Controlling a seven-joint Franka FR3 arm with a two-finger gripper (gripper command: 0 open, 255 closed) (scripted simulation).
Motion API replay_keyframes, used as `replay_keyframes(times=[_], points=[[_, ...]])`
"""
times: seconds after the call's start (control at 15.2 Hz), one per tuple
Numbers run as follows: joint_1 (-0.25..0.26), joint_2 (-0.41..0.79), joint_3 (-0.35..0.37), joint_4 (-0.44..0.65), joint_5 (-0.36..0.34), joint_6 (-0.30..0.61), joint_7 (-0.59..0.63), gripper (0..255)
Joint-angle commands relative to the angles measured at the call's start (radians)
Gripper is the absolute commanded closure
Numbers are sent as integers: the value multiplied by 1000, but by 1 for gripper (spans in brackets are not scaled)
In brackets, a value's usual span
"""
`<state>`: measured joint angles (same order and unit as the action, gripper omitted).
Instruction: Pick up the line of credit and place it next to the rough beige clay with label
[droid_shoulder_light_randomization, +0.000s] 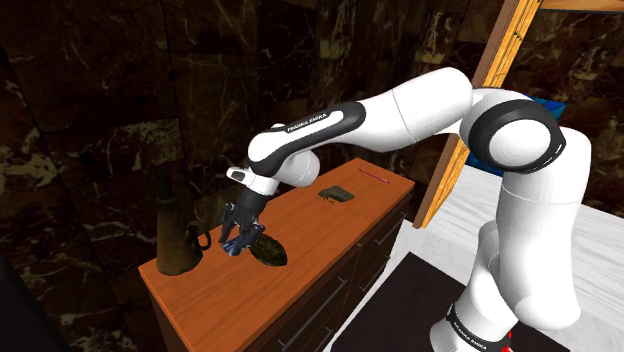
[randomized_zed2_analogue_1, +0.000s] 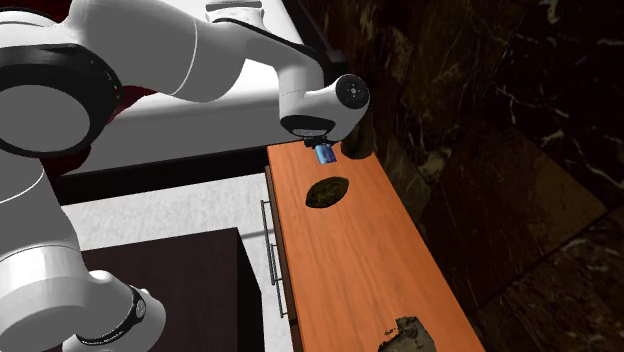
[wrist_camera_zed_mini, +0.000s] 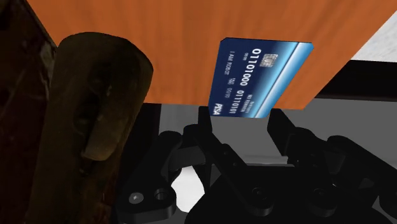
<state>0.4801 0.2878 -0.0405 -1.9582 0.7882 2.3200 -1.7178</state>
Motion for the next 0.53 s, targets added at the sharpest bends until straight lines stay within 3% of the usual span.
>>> replay_keyframes(times=[0.0, 0.46], points=[[-27, -38, -15, -48, 5, -17, -44, 255], [-117, -134, -82, -166, -5, -88, -179, 255]])
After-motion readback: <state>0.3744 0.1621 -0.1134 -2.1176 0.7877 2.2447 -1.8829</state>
